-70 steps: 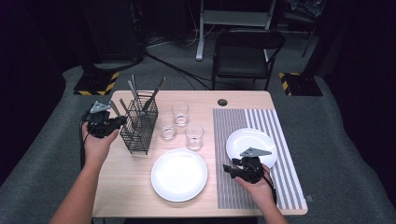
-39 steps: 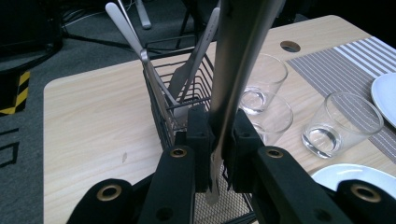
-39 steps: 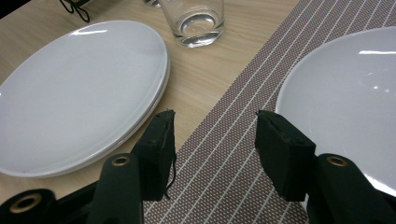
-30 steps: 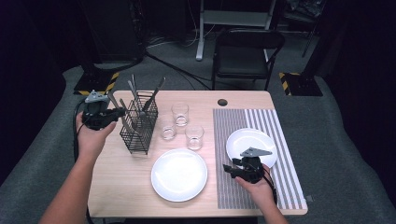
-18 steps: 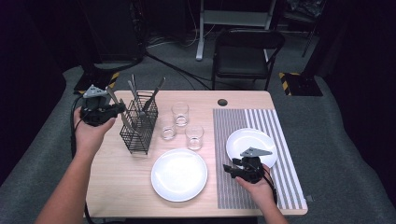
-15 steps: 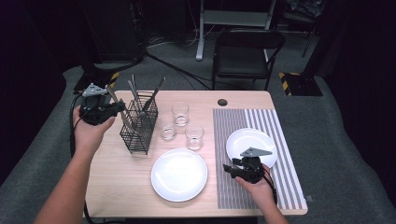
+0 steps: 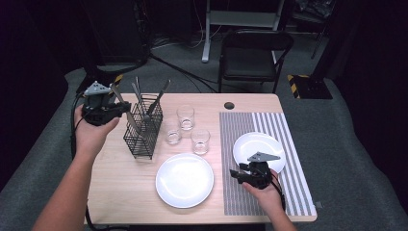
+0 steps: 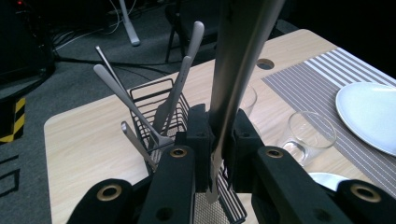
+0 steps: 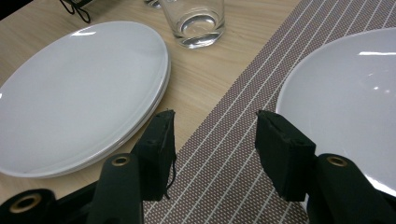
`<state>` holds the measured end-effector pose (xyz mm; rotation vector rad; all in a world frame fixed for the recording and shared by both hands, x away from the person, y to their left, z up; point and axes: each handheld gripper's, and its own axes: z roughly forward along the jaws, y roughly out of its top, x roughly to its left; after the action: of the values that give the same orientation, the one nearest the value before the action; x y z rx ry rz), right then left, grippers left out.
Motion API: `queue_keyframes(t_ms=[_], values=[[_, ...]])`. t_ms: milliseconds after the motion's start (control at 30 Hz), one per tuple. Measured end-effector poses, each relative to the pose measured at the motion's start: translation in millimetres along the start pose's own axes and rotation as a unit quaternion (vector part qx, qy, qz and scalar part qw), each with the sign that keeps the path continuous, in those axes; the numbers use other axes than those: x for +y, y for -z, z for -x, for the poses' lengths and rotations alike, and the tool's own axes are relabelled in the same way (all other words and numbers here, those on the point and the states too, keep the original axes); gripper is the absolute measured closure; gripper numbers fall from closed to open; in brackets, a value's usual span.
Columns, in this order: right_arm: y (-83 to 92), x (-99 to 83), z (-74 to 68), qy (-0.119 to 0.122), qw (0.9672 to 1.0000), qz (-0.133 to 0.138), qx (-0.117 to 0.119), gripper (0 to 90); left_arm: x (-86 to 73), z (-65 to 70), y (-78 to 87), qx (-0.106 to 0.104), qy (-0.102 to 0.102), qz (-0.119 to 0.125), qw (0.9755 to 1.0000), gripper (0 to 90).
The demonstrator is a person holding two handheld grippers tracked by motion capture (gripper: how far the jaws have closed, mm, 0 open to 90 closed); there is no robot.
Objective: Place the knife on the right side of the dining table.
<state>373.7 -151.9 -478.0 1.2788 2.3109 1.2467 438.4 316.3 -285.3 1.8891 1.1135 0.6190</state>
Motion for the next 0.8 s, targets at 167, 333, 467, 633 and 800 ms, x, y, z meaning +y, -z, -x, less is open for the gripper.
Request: queue_keyframes(t_ms=[167,333,467,633,800], values=[[-0.2,-0.1,0.1,-0.001,1.0000,-0.001,0.001,47.1,2.8,4.0,0.6,-0.007,-0.005,0.000,1.0000,81.9],[0.0,-0.1,0.2,0.000,1.0000,0.000,0.001,47.1,5.0,8.4,1.2,-0.014,-0.012,0.000,0.9998,81.9],[-0.1,-0.1,0.0,0.000,1.0000,0.000,0.001,47.1,7.2,15.8,1.5,-0.025,-0.021,-0.001,0.9995,81.9],[0.0,0.0,-0.2,0.000,1.0000,0.000,0.000,47.1,8.8,22.3,1.4,-0.036,-0.028,0.000,0.9990,81.9],[-0.1,0.0,-0.1,0.000,1.0000,-0.001,0.001,47.1,10.2,29.4,0.9,-0.047,-0.038,-0.002,0.9981,82.0]])
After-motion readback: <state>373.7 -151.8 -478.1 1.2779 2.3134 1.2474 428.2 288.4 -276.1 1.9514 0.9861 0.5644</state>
